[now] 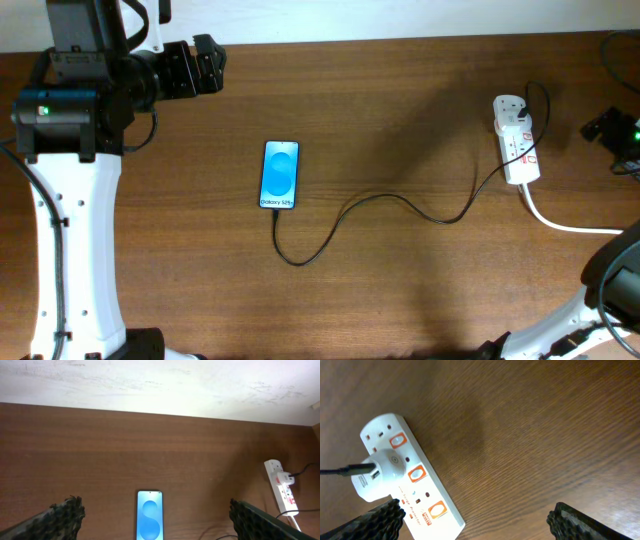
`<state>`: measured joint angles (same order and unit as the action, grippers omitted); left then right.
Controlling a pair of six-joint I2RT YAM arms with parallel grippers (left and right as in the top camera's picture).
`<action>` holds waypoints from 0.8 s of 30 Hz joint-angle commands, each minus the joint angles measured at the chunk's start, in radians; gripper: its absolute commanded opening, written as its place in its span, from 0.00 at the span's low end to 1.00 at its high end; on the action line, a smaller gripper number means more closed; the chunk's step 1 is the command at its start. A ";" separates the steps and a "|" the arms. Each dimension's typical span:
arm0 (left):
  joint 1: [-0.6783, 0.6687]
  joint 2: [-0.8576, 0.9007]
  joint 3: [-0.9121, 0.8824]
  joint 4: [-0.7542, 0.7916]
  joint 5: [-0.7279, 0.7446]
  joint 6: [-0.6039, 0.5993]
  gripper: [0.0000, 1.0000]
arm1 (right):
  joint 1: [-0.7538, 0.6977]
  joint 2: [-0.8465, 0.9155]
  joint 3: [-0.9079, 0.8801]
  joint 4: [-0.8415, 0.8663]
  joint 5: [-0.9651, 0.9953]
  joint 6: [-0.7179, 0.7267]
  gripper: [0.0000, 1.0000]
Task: Plug charger to phone and switch on socket
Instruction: 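Press the orange switch beside the plugged charger with the right gripper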
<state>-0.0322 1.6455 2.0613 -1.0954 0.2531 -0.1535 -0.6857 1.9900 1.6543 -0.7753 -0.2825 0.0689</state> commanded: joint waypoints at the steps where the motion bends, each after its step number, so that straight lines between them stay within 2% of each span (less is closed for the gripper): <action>1: 0.003 -0.010 0.009 0.002 -0.008 0.005 0.99 | 0.050 0.028 0.018 0.010 -0.011 -0.065 0.97; 13: 0.003 -0.010 0.009 0.002 -0.007 0.005 0.99 | 0.128 0.098 0.018 0.090 0.095 -0.065 0.97; 24: 0.003 -0.010 0.009 0.002 -0.008 0.005 0.99 | 0.158 0.203 0.017 0.115 0.084 -0.059 0.97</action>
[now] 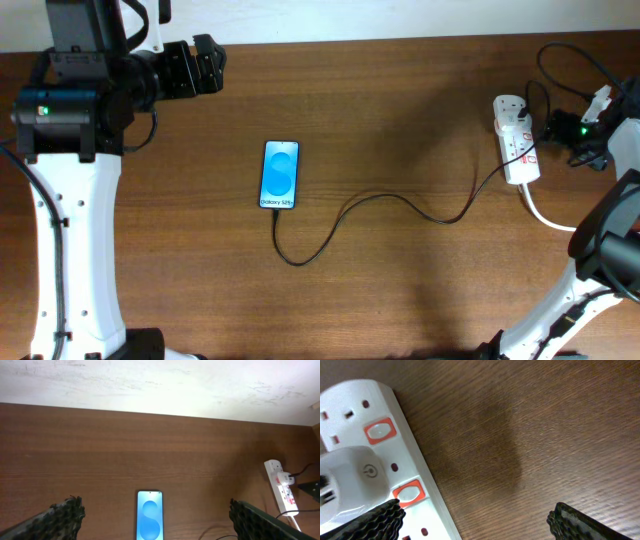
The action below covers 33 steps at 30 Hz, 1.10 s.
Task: Plug charger to phone and switch on socket
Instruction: 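Press the orange switch beside the plugged charger with the right gripper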
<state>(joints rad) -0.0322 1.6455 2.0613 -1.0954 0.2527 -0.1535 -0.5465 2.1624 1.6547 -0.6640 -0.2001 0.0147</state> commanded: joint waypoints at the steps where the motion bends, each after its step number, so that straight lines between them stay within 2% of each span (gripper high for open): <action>1: 0.003 -0.010 0.009 0.002 -0.007 0.005 0.99 | 0.019 0.041 0.016 0.006 0.002 0.017 0.97; 9: 0.003 -0.010 0.009 0.002 -0.007 0.005 0.99 | 0.029 0.069 0.016 0.030 -0.032 0.099 0.97; 33: 0.003 -0.010 0.009 0.002 -0.007 0.005 0.99 | 0.055 0.070 -0.005 -0.047 -0.015 0.117 0.97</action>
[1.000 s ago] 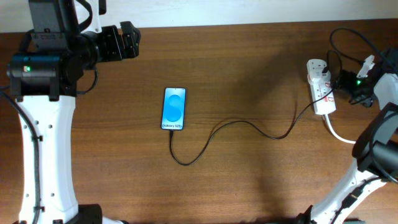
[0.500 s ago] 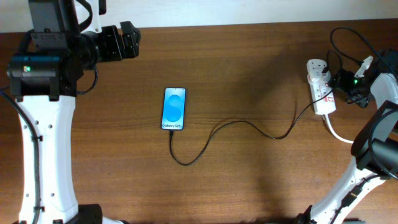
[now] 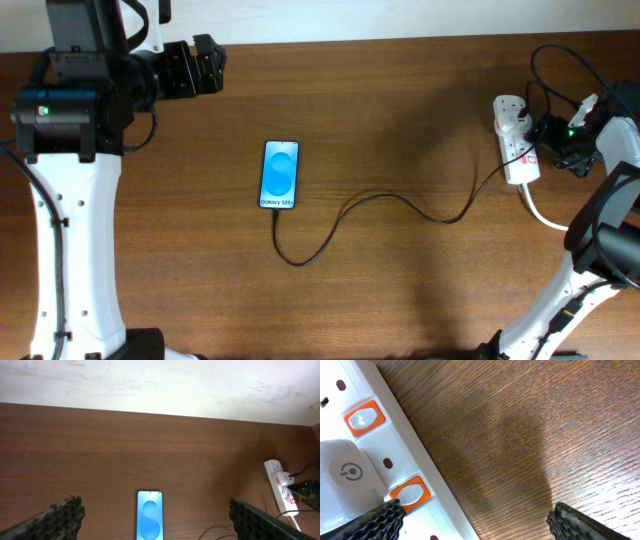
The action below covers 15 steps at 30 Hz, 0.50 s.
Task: Plug charger to phone and switch on socket
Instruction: 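Press the orange switch beside the plugged charger with the right gripper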
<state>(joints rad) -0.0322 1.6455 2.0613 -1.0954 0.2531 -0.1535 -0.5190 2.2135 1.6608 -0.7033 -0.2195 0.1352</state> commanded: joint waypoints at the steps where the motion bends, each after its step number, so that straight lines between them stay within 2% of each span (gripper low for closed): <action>1: 0.003 -0.010 0.009 0.002 -0.007 0.005 0.99 | 0.027 0.019 -0.011 0.001 0.014 -0.003 0.97; 5: 0.003 -0.010 0.009 0.002 -0.008 0.005 0.99 | -0.014 0.018 0.020 0.003 0.036 0.069 0.97; 15: 0.003 -0.010 0.009 0.002 -0.008 0.005 0.99 | -0.044 0.018 0.029 0.031 -0.016 0.048 0.97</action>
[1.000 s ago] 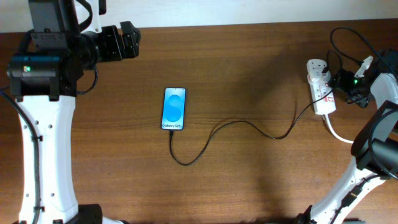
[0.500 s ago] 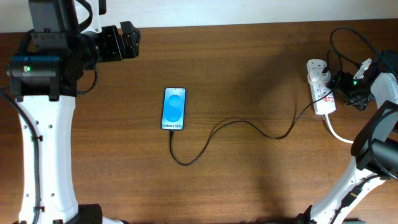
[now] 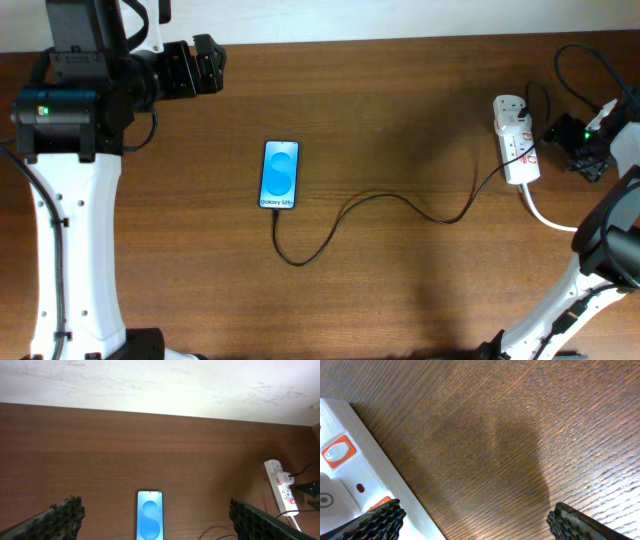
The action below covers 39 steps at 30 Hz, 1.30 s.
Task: Plug charger to phone and switch on socket
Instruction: 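Press the orange switch beside the plugged charger with the right gripper, then lift the right gripper off the power strip and pull back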
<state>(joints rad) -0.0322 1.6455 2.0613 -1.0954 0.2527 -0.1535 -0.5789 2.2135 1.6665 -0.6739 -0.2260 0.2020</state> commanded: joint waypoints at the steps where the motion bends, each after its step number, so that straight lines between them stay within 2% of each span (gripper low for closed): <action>1: 0.003 -0.010 0.009 0.002 -0.007 0.005 0.99 | 0.021 0.018 0.023 0.002 -0.010 -0.031 0.97; 9: 0.003 -0.010 0.009 0.002 -0.007 0.005 0.99 | 0.088 0.019 0.021 0.016 0.038 -0.067 0.97; 39: 0.003 -0.010 0.009 0.002 -0.007 0.005 0.99 | 0.146 0.071 0.021 -0.092 0.022 -0.074 0.97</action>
<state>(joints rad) -0.0322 1.6455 2.0613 -1.0954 0.2531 -0.1535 -0.5030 2.2375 1.7130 -0.7525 -0.1761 0.1543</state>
